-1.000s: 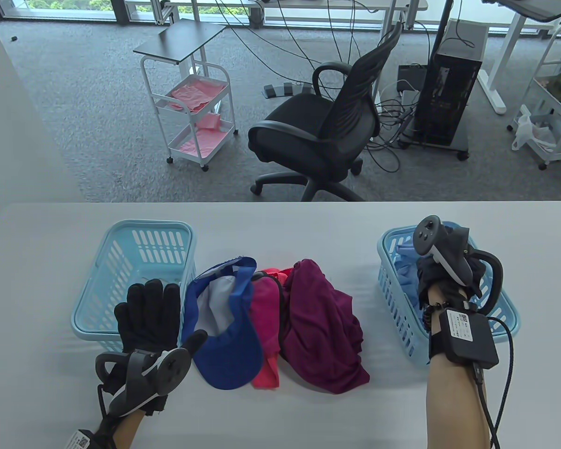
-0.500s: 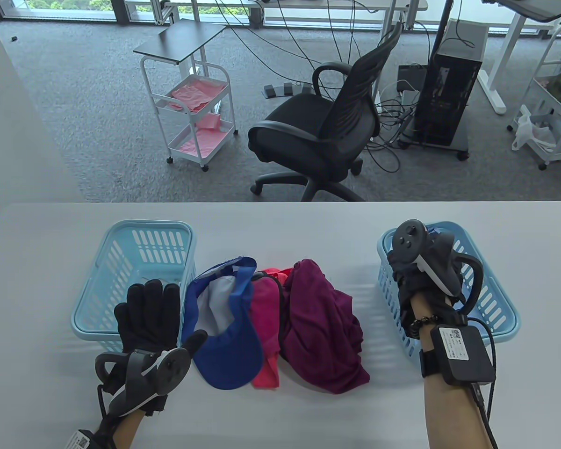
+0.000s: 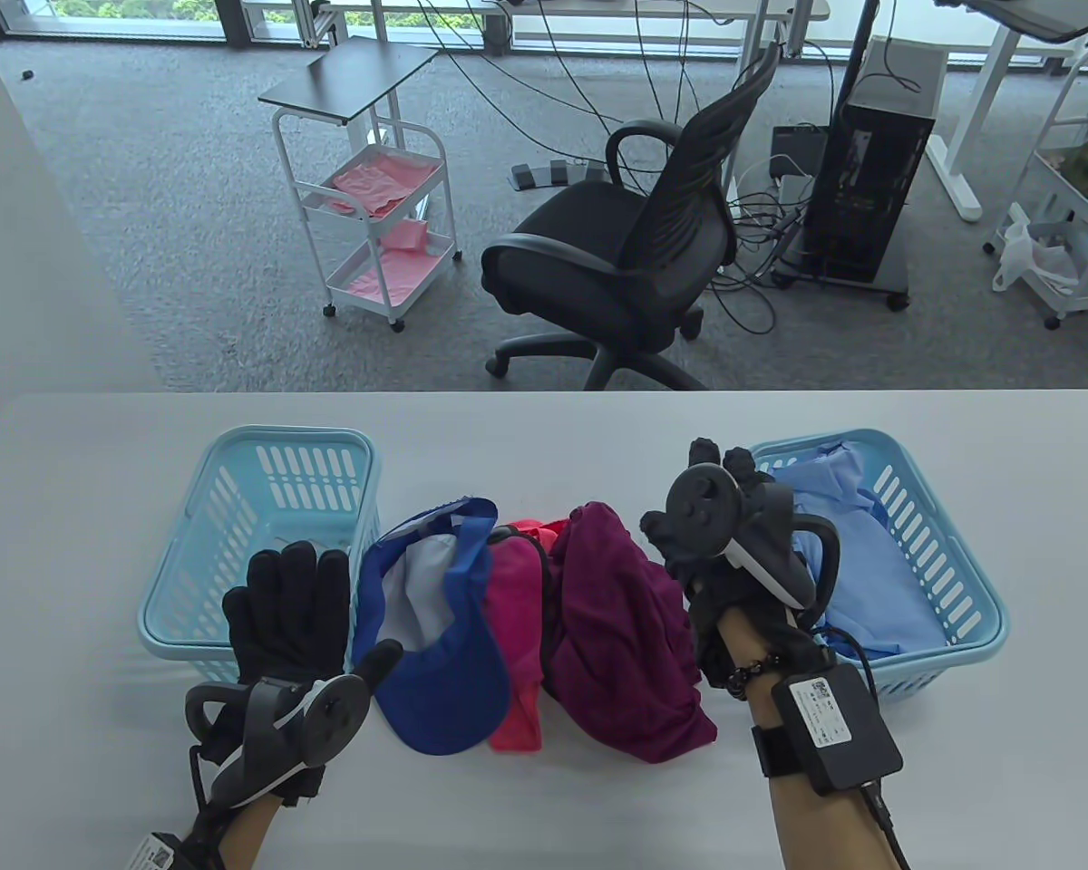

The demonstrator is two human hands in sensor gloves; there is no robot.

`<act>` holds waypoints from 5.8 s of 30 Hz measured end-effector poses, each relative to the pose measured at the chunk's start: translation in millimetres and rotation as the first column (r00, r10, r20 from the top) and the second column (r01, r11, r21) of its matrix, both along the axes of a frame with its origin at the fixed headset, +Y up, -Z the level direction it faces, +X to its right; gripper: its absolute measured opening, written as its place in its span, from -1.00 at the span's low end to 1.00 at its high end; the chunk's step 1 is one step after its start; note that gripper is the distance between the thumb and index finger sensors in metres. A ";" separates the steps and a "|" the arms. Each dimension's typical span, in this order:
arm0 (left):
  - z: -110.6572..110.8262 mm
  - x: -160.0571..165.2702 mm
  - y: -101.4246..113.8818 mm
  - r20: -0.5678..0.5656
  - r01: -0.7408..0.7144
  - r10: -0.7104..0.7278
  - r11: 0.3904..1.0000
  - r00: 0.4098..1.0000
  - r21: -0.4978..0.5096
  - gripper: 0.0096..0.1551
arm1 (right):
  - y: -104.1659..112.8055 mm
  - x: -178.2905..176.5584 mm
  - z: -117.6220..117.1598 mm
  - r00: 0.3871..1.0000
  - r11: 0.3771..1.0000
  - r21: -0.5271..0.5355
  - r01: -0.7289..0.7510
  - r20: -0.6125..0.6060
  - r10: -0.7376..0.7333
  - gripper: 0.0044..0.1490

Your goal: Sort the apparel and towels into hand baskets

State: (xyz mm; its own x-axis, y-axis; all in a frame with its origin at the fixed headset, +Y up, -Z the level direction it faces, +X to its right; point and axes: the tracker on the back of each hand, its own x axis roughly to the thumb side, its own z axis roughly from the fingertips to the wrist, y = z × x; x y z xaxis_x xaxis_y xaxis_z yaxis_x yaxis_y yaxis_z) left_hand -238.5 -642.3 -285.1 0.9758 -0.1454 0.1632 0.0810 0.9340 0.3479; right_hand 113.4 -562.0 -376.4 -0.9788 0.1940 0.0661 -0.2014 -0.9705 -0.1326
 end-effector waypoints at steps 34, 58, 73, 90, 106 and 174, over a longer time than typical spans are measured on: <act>0.5 2.4 -1.2 -0.002 0.010 -0.010 1.000 1.000 -0.012 0.20 | -200.1 -41.0 -17.1 0.970 0.901 -0.412 -0.139 -0.241 0.040 0.52; 0.0 3.2 -1.4 -0.001 0.007 -0.007 1.000 1.000 -0.018 0.20 | -186.1 -16.5 -16.1 0.998 0.986 -0.163 0.013 -0.062 -0.024 -0.20; -0.4 2.7 -1.6 -0.003 0.004 -0.004 1.000 1.000 -0.010 0.20 | -126.6 -6.1 5.5 0.998 0.995 0.068 0.069 0.011 -0.070 -0.24; 1.6 0.8 0.6 0.003 -0.004 0.004 1.000 1.000 0.017 0.20 | -31.0 -13.2 26.6 0.998 0.970 0.240 0.045 0.030 -0.054 -0.27; 2.5 -0.4 0.8 0.005 -0.009 0.008 1.000 1.000 0.024 0.20 | 51.7 24.2 35.8 0.991 0.933 0.356 -0.047 0.131 0.000 -0.25; 2.2 1.6 2.5 -0.007 0.006 -0.006 1.000 1.000 0.015 0.19 | -75.3 151.0 -69.8 0.894 0.860 -0.473 -0.189 0.279 0.350 -0.11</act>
State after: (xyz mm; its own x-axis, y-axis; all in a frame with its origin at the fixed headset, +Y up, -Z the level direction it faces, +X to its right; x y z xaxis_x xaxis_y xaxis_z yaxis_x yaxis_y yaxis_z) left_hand -236.9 -639.8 -282.9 0.9761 -0.1535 0.1540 0.0889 0.9281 0.3615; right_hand 264.4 -637.3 -446.2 -0.9389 -0.1511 -0.3092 0.0574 -0.9546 0.2923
